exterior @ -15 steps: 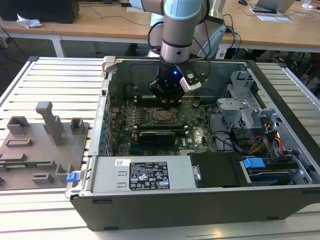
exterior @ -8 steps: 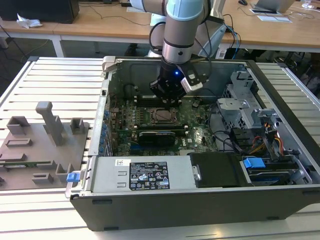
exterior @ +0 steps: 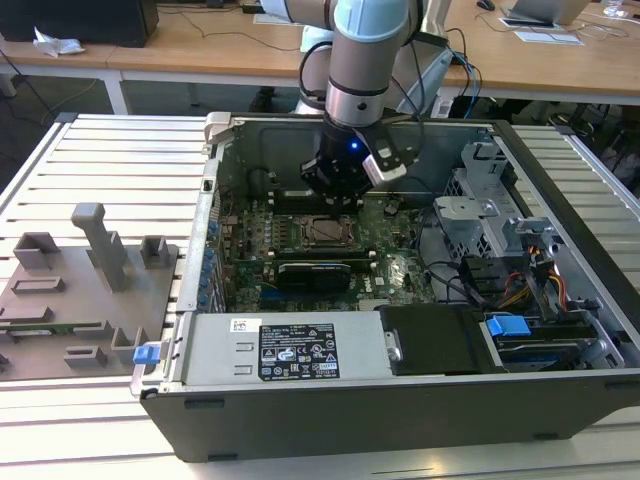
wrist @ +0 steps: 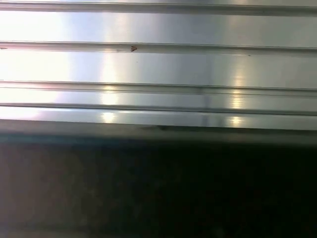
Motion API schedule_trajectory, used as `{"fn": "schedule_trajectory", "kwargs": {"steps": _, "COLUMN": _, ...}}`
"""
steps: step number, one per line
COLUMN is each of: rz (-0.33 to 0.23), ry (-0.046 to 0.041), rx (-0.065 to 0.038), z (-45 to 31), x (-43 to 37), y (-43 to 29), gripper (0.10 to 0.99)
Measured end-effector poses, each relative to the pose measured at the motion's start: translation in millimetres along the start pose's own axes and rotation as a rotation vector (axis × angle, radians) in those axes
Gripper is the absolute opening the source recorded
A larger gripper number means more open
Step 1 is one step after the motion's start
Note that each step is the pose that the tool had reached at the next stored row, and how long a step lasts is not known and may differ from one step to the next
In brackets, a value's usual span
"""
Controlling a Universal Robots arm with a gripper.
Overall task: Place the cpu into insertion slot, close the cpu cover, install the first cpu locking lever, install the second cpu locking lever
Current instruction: 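Install the first cpu locking lever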
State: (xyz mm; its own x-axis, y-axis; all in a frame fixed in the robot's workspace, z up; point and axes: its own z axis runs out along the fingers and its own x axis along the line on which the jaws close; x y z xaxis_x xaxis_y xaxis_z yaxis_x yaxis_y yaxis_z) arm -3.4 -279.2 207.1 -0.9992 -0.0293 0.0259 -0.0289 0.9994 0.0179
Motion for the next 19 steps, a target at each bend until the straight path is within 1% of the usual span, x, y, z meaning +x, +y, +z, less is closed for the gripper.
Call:
{"fn": "schedule_trajectory", "kwargs": {"steps": 2, "rz": 0.0, "ry": -0.0004, "rx": 0.002, "z": -2.9, "x": 0.0, "y": -1.0, "gripper": 0.106}}
{"fn": "schedule_trajectory", "kwargs": {"steps": 4, "rz": 0.0, "ry": -0.0001, "rx": 0.005, "z": -3.1, "x": 0.3, "y": -4.8, "gripper": 0.106}}
{"fn": "schedule_trajectory", "kwargs": {"steps": 5, "rz": 0.0, "ry": -0.0002, "rx": 0.006, "z": -3.2, "x": 0.7, "y": -10.9, "gripper": 0.106}}
{"fn": "schedule_trajectory", "kwargs": {"steps": 9, "rz": 0.0, "ry": -0.0003, "rx": 0.006, "z": -3.4, "x": 1.7, "y": -26.8, "gripper": 0.106}}
{"fn": "schedule_trajectory", "kwargs": {"steps": 11, "rz": 0.0, "ry": -0.0003, "rx": 0.006, "z": -3.6, "x": 2.7, "y": -40.1, "gripper": 0.106}}
{"fn": "schedule_trajectory", "kwargs": {"steps": 12, "rz": 0.0, "ry": -0.0003, "rx": 0.007, "z": -3.8, "x": 3.1, "y": -44.3, "gripper": 0.106}}
{"fn": "schedule_trajectory", "kwargs": {"steps": 14, "rz": 0.0, "ry": -0.0004, "rx": 0.006, "z": -3.8, "x": 3.3, "y": -47.7, "gripper": 0.106}}
{"fn": "schedule_trajectory", "kwargs": {"steps": 16, "rz": 0.0, "ry": -0.0004, "rx": 0.007, "z": -5.8, "x": 3.4, "y": -48.0, "gripper": 0.106}}
{"fn": "schedule_trajectory", "kwargs": {"steps": 17, "rz": 0.0, "ry": -0.0004, "rx": 0.006, "z": -7.3, "x": 3.5, "y": -48.0, "gripper": 0.106}}
{"fn": "schedule_trajectory", "kwargs": {"steps": 19, "rz": 0.0, "ry": -0.0004, "rx": 0.006, "z": -13.0, "x": 3.6, "y": -47.9, "gripper": 0.106}}
